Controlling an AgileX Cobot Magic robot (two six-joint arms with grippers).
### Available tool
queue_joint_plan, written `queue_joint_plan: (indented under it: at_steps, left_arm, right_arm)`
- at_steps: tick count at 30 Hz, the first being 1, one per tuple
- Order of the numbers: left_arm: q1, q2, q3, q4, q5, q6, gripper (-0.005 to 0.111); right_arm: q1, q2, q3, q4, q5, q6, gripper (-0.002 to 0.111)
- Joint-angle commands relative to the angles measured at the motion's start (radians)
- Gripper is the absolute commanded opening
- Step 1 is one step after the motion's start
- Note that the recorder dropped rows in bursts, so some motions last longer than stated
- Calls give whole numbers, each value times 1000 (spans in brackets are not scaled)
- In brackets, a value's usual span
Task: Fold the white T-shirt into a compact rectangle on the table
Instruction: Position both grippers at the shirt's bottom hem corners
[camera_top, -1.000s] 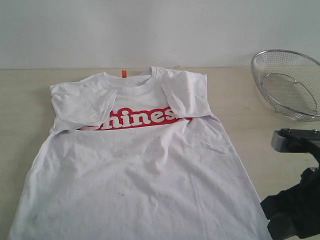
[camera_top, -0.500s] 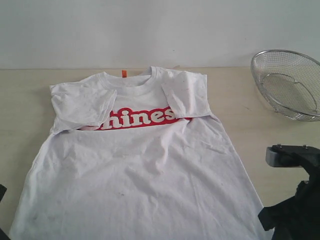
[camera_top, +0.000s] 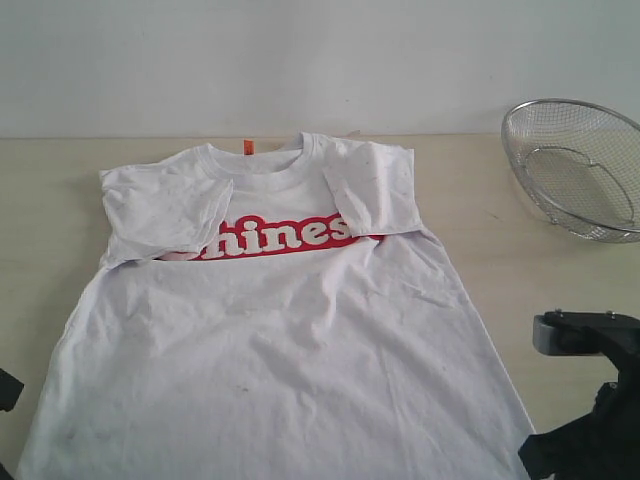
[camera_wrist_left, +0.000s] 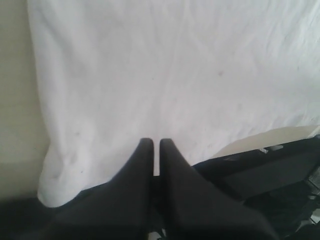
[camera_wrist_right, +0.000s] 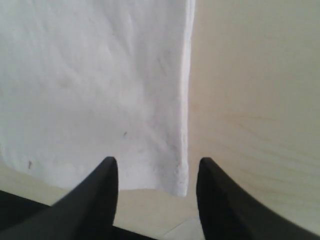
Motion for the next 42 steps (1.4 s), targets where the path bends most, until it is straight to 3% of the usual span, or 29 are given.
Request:
queue_joint_plan:
  at_steps: [1, 6, 8, 11, 17, 21, 30, 34, 38, 42]
  left_arm:
    - [-5, 3, -6, 41, -4, -32, 5]
    - [-5, 3, -77, 130, 97, -62, 5]
    - [-5, 3, -125, 268, 170, -107, 5]
    - [-5, 3, -149, 444, 170, -272, 5]
    - [-5, 3, -79, 137, 145, -106, 5]
    - [-5, 3, -71, 228, 149, -189, 5]
    - [-5, 3, -71, 228, 170, -161, 5]
    - [-5, 3, -71, 203, 170, -134, 19]
    - [-5, 3, -71, 186, 170, -134, 48]
    - [-5, 3, -71, 186, 170, -148, 56]
  right_arm:
    - [3, 4, 5, 2, -10, -6, 44]
    - [3, 4, 5, 2, -19, -6, 44]
    - [3, 4, 5, 2, -19, -6, 44]
    - [3, 4, 5, 7, -21, -6, 44]
    - [3, 4, 5, 29, -21, -25, 44]
    - [3, 4, 5, 29, -17, -25, 45]
    - [3, 4, 5, 29, -22, -29, 45]
    - [3, 4, 5, 25, -43, -29, 45]
    - [3, 4, 5, 25, -64, -31, 45]
    - [3, 16, 5, 25, -64, -31, 45]
